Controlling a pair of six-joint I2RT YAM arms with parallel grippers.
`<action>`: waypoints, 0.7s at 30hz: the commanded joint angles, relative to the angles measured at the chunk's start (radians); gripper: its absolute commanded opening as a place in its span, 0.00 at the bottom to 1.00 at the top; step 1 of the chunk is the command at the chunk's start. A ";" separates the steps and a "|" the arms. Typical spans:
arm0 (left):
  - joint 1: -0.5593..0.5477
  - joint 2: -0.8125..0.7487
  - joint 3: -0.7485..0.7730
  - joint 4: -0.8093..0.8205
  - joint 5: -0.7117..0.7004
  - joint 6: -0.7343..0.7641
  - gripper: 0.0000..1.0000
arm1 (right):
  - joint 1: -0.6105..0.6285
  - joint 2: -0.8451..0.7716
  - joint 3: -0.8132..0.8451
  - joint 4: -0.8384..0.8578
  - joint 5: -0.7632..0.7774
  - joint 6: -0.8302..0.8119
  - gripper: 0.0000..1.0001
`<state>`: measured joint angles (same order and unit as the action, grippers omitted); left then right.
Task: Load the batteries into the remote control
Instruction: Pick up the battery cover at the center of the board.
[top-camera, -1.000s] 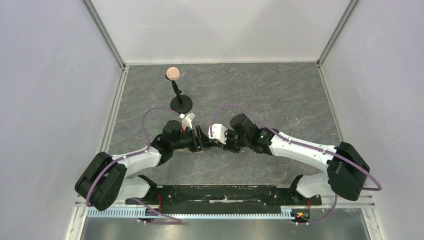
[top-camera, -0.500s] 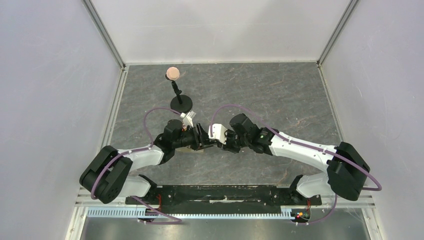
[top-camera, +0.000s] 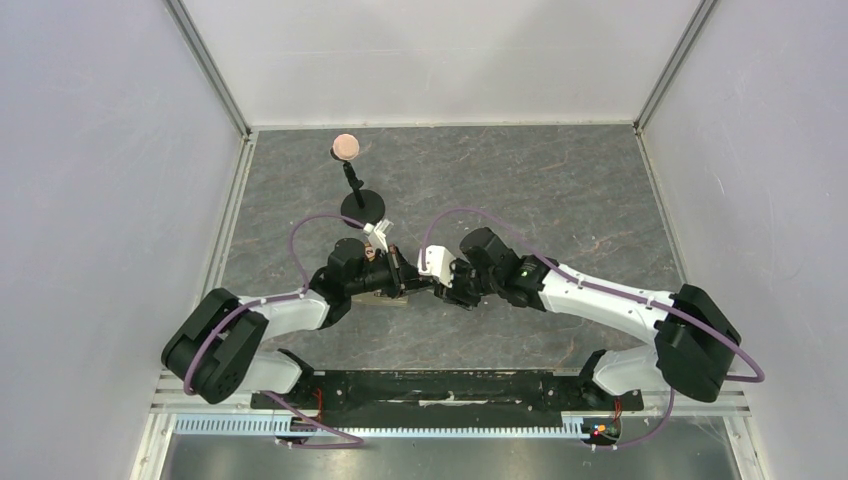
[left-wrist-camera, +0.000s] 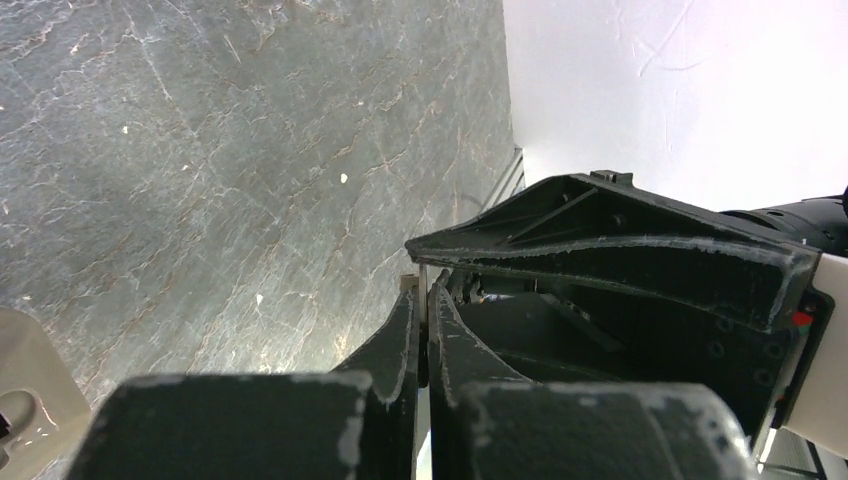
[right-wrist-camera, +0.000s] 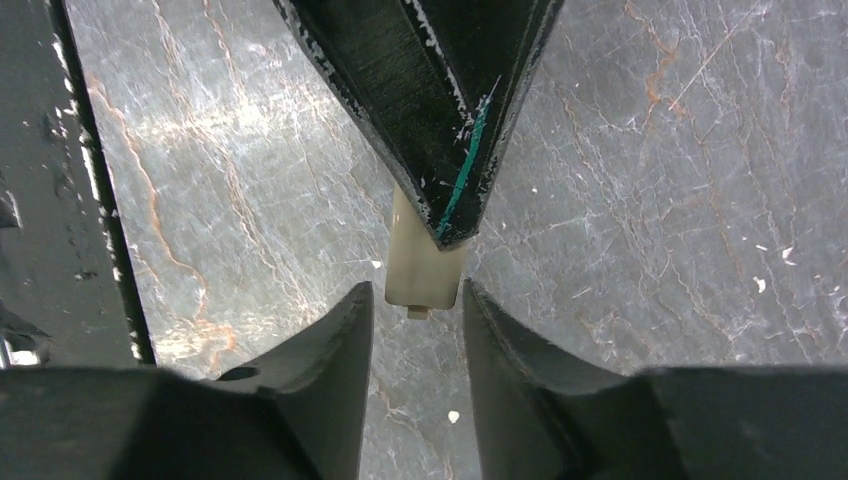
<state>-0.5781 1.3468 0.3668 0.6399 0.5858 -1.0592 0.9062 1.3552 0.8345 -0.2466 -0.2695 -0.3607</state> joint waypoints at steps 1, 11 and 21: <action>-0.002 -0.037 0.004 0.042 0.011 -0.023 0.02 | 0.003 -0.059 0.008 0.049 -0.004 0.115 0.48; 0.001 -0.291 -0.013 -0.141 -0.087 -0.043 0.02 | -0.006 -0.230 -0.040 0.147 0.234 0.772 0.74; 0.001 -0.624 -0.018 -0.339 -0.201 -0.184 0.02 | 0.004 -0.412 -0.373 0.749 0.263 1.567 0.72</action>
<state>-0.5781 0.8051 0.3573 0.3763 0.4458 -1.1423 0.9016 0.9333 0.5053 0.2359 -0.0460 0.8631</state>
